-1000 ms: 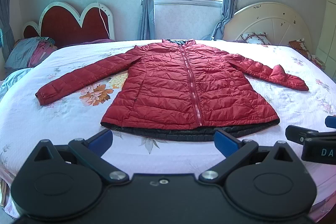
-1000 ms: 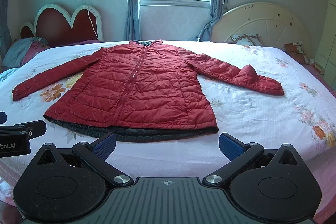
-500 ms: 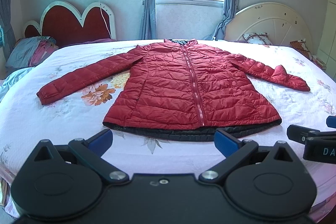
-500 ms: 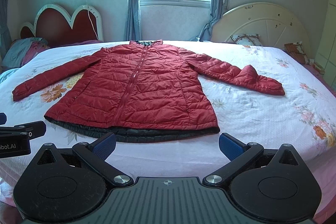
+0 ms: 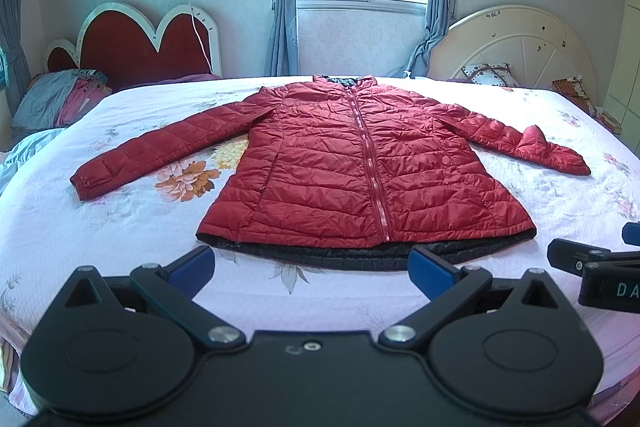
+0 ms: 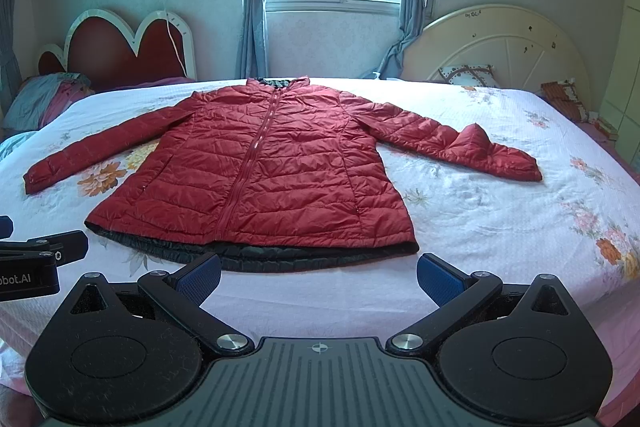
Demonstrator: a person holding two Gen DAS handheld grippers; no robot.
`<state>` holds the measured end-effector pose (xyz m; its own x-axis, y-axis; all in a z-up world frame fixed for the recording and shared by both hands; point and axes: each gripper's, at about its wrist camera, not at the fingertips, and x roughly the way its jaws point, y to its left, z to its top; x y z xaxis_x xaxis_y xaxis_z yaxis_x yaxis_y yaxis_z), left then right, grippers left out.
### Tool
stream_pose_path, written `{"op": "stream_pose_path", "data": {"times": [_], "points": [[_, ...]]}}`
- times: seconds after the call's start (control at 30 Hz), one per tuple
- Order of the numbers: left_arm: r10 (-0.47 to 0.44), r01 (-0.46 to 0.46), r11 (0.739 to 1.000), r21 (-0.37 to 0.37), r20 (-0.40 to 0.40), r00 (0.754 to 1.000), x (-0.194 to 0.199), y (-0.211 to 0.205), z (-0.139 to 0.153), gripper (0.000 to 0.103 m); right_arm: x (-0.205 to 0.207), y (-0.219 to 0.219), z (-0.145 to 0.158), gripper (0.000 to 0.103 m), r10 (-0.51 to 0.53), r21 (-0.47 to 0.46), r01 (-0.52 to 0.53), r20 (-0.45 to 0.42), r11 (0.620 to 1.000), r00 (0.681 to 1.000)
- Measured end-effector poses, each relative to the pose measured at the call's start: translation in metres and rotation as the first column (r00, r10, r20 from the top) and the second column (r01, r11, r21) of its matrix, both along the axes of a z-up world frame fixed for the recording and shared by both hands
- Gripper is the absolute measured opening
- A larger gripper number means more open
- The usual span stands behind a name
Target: Fold large clothes
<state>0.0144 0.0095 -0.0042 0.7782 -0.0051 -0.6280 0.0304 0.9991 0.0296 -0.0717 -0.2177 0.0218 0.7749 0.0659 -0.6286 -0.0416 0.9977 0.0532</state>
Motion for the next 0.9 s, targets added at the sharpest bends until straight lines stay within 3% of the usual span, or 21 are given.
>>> {"op": "stream_pose_path", "data": {"times": [0.57,0.9], "points": [[0.001,-0.001,1.0,0.008,0.0,1.0,0.0,-0.002,0.0,0.103,0.0,0.0,0.0,0.103,-0.001,-0.005,0.001,0.001,1.0,1.0],[-0.042,0.042,0.999,0.024,0.008,0.999,0.011,-0.01,0.002,0.103,0.011,-0.01,0.005,0.103,-0.059,0.003,0.059,0.025,0.998,0.998]]}}
